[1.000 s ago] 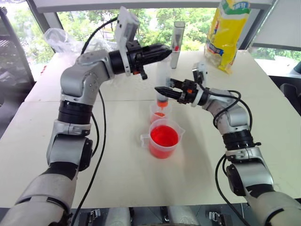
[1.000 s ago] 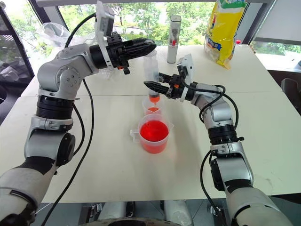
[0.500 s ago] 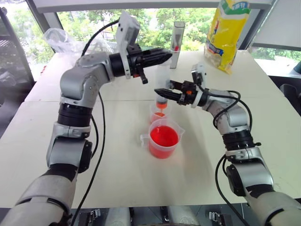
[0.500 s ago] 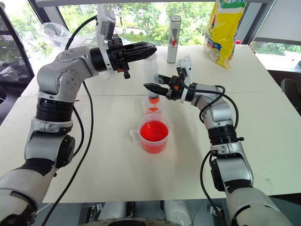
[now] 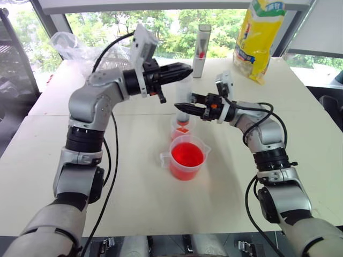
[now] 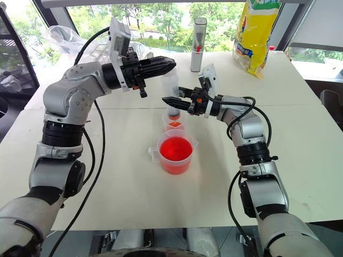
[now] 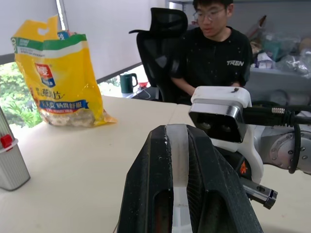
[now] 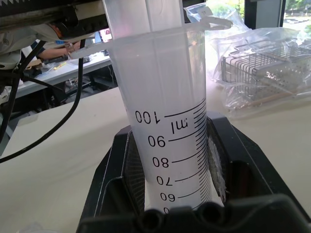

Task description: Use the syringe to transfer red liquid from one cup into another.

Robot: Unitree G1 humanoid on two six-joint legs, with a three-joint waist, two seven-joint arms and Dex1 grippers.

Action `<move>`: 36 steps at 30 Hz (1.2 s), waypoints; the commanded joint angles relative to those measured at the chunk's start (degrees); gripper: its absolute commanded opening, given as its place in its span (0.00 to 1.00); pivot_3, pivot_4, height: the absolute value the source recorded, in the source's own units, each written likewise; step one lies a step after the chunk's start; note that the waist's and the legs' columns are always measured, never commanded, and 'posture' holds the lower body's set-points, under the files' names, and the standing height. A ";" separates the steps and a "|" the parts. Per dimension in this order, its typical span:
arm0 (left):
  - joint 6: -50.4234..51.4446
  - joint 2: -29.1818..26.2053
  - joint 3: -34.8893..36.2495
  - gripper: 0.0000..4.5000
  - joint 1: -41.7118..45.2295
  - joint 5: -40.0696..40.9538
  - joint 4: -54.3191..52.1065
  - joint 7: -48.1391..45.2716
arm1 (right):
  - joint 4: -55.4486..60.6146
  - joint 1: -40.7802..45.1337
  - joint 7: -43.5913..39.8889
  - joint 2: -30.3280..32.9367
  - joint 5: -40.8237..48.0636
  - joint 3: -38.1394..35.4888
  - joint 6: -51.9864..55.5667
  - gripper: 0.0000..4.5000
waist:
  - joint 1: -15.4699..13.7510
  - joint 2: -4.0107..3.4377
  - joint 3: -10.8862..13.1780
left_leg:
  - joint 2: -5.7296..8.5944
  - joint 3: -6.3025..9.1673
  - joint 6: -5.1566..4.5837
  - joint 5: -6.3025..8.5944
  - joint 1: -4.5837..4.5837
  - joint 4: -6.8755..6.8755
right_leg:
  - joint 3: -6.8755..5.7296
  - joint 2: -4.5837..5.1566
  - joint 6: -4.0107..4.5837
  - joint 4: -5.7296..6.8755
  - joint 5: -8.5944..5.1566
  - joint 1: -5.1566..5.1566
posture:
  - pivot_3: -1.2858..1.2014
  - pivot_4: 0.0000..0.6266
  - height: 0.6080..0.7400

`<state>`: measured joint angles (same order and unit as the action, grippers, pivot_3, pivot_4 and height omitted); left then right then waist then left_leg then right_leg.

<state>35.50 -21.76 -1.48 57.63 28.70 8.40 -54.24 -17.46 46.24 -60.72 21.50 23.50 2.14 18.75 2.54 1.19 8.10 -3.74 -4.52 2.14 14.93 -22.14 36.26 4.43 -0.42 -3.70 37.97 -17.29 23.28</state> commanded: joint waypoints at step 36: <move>5.58 -4.15 9.34 0.98 -2.55 6.03 -7.11 5.90 | 6.78 3.87 1.79 0.44 3.78 -4.01 1.30 0.31 | 0.01 -0.01 0.00 | -0.04 0.01 0.00 0.00 0.01 -0.02 | 0.01 0.03 0.00 0.00 0.00 0.00 | 0.52 0.24 1.00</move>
<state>41.04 -25.20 6.07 54.09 33.34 3.55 -49.05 -13.04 49.38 -59.11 22.09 26.10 -0.83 20.46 2.55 1.18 8.11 -3.78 -4.51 2.14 14.93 -22.13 36.25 4.44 -0.40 -3.70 37.97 -17.28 23.28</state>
